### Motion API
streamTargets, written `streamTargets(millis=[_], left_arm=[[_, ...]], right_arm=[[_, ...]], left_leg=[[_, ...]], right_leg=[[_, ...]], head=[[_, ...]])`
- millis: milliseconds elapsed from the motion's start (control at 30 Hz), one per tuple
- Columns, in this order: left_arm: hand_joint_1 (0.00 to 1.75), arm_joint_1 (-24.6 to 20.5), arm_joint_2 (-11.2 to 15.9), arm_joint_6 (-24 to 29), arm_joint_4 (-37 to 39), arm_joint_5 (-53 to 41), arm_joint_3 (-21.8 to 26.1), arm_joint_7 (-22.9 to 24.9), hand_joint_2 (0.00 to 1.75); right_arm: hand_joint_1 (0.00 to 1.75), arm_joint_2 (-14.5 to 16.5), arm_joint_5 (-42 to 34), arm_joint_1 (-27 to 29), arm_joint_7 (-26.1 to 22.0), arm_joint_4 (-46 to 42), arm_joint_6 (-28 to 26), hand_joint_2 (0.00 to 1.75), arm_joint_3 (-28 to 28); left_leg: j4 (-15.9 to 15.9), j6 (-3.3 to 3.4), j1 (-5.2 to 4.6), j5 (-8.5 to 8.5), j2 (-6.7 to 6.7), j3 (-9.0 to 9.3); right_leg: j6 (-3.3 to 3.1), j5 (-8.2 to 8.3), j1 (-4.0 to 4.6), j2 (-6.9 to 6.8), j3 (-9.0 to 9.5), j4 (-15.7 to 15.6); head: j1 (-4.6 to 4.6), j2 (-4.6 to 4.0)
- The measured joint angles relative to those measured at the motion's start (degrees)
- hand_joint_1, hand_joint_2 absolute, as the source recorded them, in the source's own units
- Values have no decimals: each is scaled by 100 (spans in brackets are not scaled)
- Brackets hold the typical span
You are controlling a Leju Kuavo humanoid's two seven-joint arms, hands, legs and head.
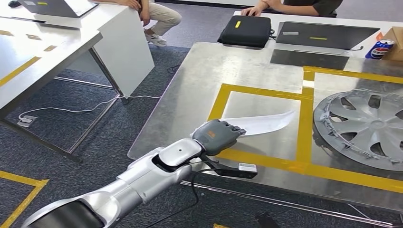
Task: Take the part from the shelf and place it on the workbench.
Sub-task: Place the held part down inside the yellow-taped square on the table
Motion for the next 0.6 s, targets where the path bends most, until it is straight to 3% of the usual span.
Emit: streamTargets(millis=[300, 600], left_arm=[[175, -30, -209, -69, 49, -111, -341, 138, 175], [175, -142, -232, -209, 248, 176, -808, 701, 175]], right_arm=[[0, 0, 3, -10, 51, 1, 39, 0, 78], [0, 0, -2, 4, 108, 7, 67, 0, 81]], left_leg=[[-14, 5, 1, 4, 0, -6], [-37, 14, 0, 15, 1, -29]], right_leg=[[-1, -1, -1, 3, -24, 0], [-1, 0, -6, 10, -65, 0]], head=[[-1, 1], [1, 0]])
